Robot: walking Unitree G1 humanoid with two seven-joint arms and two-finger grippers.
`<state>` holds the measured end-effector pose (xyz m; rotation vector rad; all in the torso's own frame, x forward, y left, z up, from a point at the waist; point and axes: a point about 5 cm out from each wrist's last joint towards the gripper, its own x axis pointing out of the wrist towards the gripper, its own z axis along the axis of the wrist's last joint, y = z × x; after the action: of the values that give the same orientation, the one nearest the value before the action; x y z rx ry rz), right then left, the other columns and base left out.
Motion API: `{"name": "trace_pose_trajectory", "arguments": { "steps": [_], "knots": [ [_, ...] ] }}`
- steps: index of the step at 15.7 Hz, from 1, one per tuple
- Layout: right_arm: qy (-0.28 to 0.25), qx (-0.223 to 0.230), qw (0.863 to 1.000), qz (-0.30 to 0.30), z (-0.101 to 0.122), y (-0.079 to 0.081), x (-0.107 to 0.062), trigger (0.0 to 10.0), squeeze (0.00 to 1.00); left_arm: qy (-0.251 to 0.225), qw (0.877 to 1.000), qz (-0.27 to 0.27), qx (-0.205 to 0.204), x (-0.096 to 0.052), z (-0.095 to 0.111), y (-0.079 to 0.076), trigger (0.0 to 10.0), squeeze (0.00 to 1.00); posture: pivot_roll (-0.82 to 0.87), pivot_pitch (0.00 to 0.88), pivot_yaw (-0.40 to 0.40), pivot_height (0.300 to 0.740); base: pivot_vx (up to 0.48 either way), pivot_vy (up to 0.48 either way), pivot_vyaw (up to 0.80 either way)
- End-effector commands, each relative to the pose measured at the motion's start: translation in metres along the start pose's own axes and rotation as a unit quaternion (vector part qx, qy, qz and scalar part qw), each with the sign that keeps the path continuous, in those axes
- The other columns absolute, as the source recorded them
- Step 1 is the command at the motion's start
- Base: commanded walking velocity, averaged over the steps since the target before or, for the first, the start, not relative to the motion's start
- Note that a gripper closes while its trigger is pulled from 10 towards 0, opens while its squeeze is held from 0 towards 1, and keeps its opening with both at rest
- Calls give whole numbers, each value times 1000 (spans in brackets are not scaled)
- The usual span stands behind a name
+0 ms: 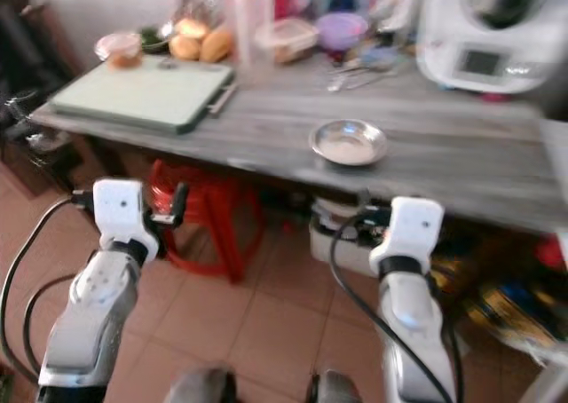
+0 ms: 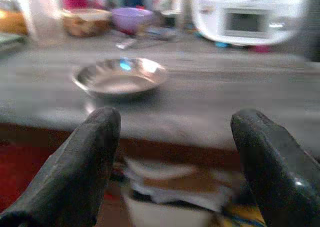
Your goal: Setting the table
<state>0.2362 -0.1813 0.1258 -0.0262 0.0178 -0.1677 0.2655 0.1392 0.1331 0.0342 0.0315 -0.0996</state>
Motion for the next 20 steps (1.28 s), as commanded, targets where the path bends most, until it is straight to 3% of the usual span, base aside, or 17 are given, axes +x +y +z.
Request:
{"name": "trace_pose_trajectory", "arguments": {
  "steps": [1, 6, 12, 14, 20],
  "knots": [
    [-7, 9, 1000, 0, 3, 1, -1, 10000, 0, -5, 1000, 4, 7, -1, 3, 2, 10000, 0, -34, 12, 31, 740, -296, 0, 0],
    [-5, 20, 1000, -1, 4, 1, 0, 10000, 0, -18, 999, -22, -14, -2, 8, -2, 10000, 0, -31, 9, 26, 740, 0, 0, 0],
    [-4, 25, 1000, 1, 5, 2, 4, 10000, 0, -33, 998, -53, -24, -2, 12, -6, 10000, 0, -26, 1, 27, 740, 0, 0, -800],
    [-8, 26, 1000, 3, 6, 2, 6, 10000, 0, -39, 997, -68, -28, -3, 13, -7, 10000, 0, -27, 2, 27, 740, 0, 0, 0],
    [-8, 28, 1000, 4, 6, 2, 7, 10000, 0, -46, 995, -79, -37, -3, 16, -11, 10000, 0, -29, 8, 23, 740, 0, -394, -175]
  ]
}}
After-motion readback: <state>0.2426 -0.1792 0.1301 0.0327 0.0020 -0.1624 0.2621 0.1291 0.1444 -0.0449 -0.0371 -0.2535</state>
